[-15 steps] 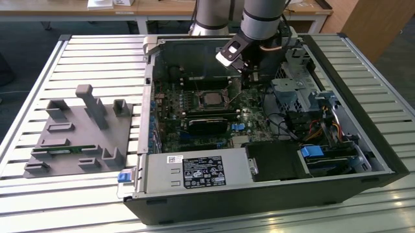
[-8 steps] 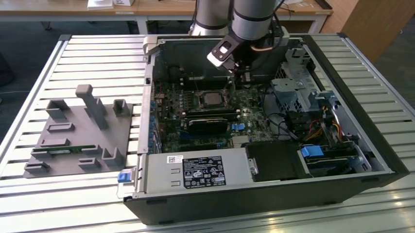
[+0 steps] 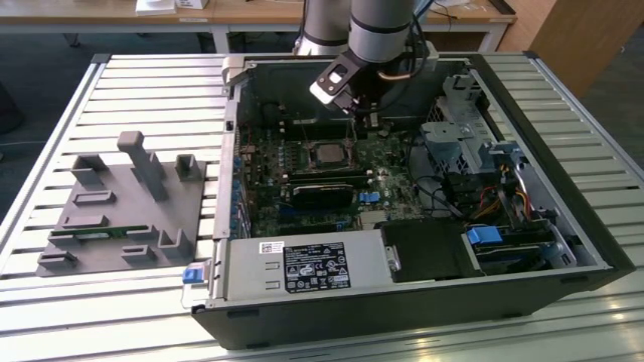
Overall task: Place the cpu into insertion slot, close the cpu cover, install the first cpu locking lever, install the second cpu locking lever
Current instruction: 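Close the cpu cover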
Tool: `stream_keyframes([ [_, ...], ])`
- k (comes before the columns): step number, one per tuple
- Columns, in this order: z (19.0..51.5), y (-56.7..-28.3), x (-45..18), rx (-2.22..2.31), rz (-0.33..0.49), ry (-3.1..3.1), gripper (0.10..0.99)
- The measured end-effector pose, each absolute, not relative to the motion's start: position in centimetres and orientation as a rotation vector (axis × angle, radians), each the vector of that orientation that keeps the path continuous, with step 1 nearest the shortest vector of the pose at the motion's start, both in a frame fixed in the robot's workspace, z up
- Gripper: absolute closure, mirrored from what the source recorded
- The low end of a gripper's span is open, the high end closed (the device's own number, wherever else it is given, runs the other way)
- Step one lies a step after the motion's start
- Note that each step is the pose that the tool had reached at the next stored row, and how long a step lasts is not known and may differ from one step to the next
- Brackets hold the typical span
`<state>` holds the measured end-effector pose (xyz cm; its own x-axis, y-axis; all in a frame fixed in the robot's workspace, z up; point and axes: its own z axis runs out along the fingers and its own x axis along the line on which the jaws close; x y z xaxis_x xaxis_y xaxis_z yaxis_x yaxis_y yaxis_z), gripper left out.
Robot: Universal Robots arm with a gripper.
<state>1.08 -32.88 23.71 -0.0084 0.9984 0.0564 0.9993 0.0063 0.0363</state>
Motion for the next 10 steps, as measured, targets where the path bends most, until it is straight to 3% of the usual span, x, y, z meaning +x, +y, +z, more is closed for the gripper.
stream_keyframes([
  [10,23.6,-32.9,-0.1,-2.202,-0.103,-2.218,0.98],
])
